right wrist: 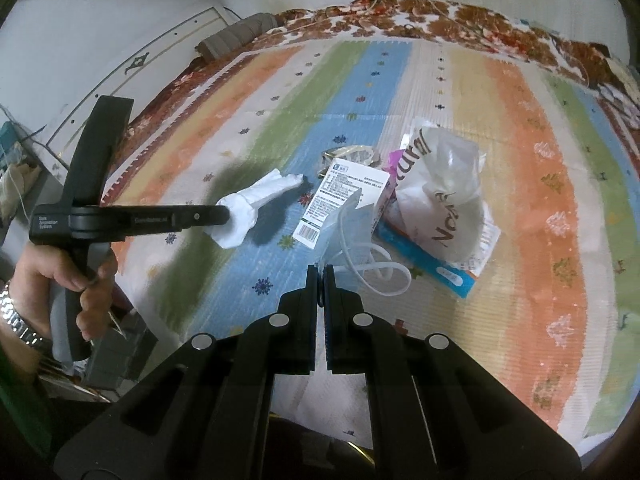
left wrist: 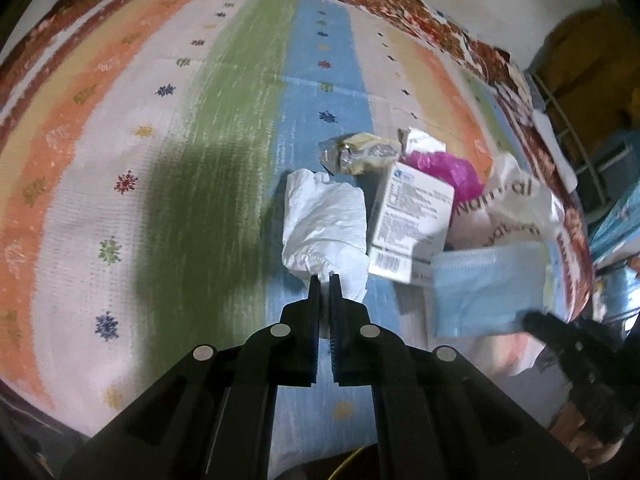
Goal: Collect trash
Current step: 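Carry tissue in left tool while right tool carries blue mask to bin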
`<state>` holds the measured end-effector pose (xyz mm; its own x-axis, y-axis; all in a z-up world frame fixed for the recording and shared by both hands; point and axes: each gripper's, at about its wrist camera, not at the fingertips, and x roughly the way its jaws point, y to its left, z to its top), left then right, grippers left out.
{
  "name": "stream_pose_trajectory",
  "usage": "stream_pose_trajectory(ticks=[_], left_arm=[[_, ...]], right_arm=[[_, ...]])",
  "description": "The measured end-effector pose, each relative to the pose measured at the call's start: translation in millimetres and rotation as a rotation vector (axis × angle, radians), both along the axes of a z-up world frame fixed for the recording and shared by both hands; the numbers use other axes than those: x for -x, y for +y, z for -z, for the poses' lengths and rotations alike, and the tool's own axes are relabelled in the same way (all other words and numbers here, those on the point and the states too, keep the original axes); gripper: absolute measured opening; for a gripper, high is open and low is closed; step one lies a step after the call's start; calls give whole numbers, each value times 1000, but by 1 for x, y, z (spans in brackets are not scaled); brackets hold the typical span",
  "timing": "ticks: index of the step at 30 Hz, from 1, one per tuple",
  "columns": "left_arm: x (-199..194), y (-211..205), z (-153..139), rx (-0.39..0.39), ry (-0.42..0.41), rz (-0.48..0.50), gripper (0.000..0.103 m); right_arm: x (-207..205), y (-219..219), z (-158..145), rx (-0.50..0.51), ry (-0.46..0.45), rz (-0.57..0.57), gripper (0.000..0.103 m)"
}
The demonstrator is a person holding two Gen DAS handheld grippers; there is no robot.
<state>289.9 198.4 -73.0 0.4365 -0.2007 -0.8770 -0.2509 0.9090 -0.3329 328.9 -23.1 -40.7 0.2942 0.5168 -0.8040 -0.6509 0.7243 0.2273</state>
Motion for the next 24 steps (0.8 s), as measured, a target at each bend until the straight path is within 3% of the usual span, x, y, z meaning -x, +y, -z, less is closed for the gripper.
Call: stream_pose_trajectory(ticks=[2,5,10,24], left_arm=[[5,-6,-5,-18,6,26,3],[12,-6,-13,30,-4,12,3],[24,-18,-35,39,-47,21,3],[60,-64,-72,-7,-94,68,3]], right_arm=[[4,-4,-5,-3,-8,-1,2],[10,-13,-12,-10,-11,5,2],[19,-27,-23,-16,-28,12,2],[54,-58,-45,-2,-111,24,2]])
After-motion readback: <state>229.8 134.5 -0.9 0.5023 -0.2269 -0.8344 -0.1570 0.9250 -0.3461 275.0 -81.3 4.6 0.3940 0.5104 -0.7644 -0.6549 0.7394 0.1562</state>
